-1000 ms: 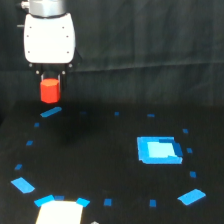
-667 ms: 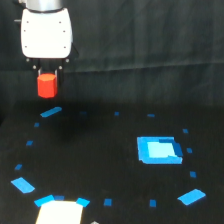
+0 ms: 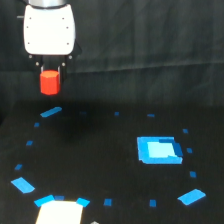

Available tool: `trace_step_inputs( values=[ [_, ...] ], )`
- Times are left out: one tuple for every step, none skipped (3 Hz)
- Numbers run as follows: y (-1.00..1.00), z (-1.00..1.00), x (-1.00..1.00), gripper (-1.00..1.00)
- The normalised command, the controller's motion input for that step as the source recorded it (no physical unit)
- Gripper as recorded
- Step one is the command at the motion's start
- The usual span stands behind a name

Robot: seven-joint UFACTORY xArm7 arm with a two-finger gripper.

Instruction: Pick up the red object from the table

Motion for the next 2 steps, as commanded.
trace_step_inputs(
  values=[
    [0.03, 0.44, -0.45, -0.64],
    [-1.00, 0.90, 0.62, -0.86]
  ],
)
